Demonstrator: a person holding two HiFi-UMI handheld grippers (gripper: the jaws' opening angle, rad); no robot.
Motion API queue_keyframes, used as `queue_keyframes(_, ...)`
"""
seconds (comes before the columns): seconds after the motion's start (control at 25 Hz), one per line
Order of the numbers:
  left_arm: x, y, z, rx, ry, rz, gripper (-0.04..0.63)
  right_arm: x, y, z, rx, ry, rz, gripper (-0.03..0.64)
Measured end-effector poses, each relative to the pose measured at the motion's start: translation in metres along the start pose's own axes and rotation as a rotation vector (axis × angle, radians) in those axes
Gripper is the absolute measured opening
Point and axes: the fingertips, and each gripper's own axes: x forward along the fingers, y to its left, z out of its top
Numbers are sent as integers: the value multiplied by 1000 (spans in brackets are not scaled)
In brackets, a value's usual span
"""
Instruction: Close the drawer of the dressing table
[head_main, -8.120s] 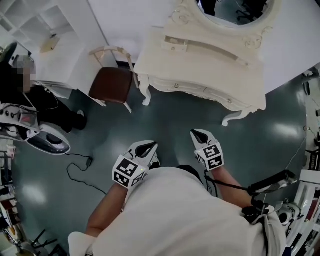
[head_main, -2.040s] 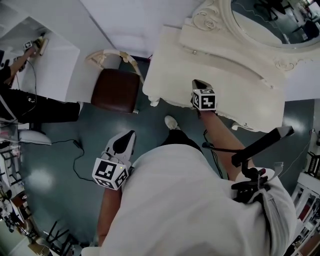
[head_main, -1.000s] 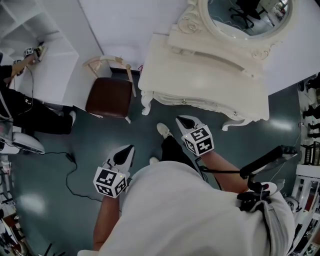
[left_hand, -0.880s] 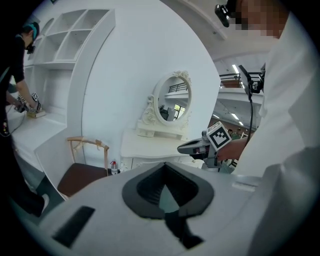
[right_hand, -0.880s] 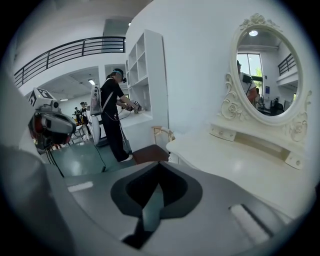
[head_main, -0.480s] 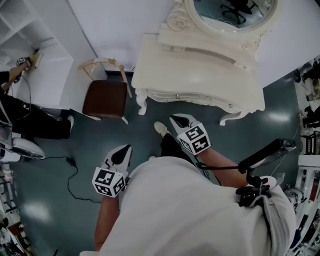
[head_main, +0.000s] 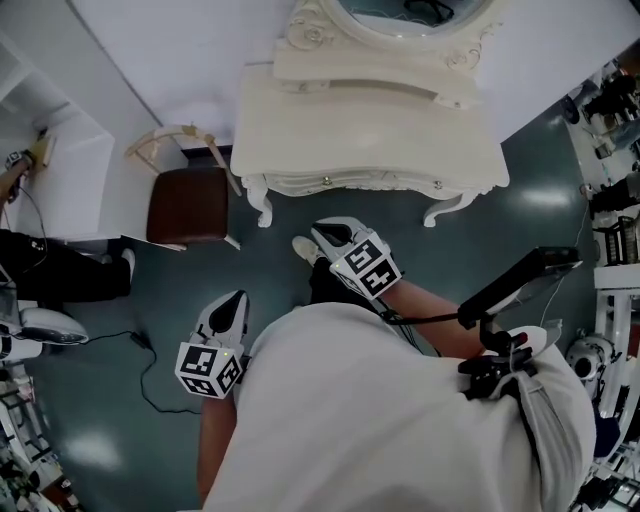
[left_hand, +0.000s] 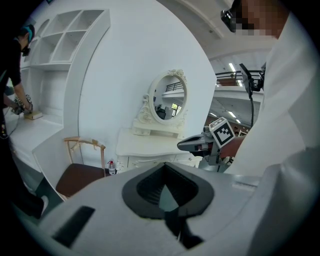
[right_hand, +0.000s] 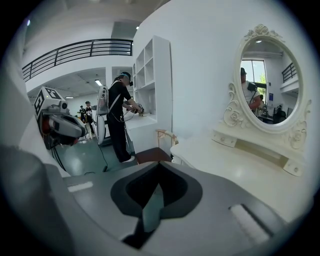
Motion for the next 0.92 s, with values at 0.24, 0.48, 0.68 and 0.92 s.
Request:
queue_keyframes(0.24, 2, -4, -1, 7, 9, -10, 3, -6, 1, -4, -2, 3, -5, 0)
queue_keyframes(0.48, 6, -11, -2, 14, 13, -25, 3, -14, -2, -9, 3, 6, -17, -1)
queue_keyframes(0.68, 13, -15, -4, 19, 23, -41, 3, -20, -8, -15, 8, 10, -33, -2)
queue_keyframes(0.92, 22, -18, -9, 9, 53, -65, 3, -25, -13, -30, 41, 33, -44, -2)
